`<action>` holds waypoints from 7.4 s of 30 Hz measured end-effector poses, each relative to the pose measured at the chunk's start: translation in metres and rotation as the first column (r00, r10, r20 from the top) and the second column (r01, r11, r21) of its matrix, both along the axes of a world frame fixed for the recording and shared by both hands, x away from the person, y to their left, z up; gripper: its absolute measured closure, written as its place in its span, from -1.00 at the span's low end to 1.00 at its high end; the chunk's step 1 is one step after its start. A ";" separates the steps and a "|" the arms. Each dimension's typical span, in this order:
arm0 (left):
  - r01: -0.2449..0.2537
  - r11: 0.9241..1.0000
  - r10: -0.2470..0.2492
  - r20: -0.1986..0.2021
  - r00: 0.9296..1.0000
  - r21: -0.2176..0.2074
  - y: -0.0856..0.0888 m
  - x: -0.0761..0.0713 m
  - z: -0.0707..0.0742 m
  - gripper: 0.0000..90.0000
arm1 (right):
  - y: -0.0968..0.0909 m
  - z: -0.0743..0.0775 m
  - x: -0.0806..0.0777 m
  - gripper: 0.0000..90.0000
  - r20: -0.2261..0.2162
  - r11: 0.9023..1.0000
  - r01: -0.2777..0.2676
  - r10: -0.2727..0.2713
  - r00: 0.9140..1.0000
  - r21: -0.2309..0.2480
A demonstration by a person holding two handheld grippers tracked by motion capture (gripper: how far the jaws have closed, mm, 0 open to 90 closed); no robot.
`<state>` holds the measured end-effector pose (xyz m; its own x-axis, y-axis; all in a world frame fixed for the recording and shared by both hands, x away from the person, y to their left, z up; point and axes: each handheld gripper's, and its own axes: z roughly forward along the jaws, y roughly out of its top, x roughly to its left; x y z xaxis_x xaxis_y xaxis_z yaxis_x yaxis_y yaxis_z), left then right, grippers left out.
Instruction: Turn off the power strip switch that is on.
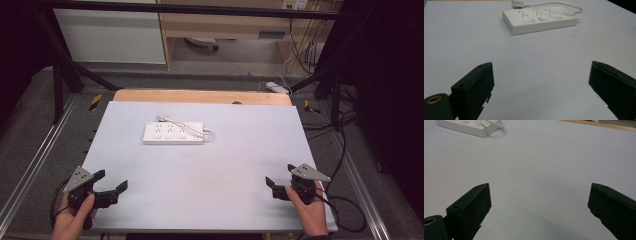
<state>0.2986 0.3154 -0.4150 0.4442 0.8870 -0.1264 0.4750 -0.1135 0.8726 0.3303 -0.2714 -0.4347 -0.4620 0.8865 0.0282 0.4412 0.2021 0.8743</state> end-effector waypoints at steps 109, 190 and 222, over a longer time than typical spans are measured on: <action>0.102 0.994 -0.101 0.033 0.994 -0.028 -0.067 0.073 0.074 -0.05 | 0.005 -0.002 0.000 -0.91 -0.014 0.999 -0.043 0.043 0.999 0.005; 0.051 0.994 -0.041 -0.102 0.994 0.099 -0.127 0.195 0.012 1.00 | 0.008 -0.003 0.004 -0.91 -0.016 0.997 -0.070 0.071 0.997 0.014; 0.026 0.989 0.001 -0.183 0.983 0.143 -0.122 0.200 -0.010 1.00 | 0.008 -0.003 0.004 -0.91 -0.018 0.997 -0.075 0.075 0.997 0.015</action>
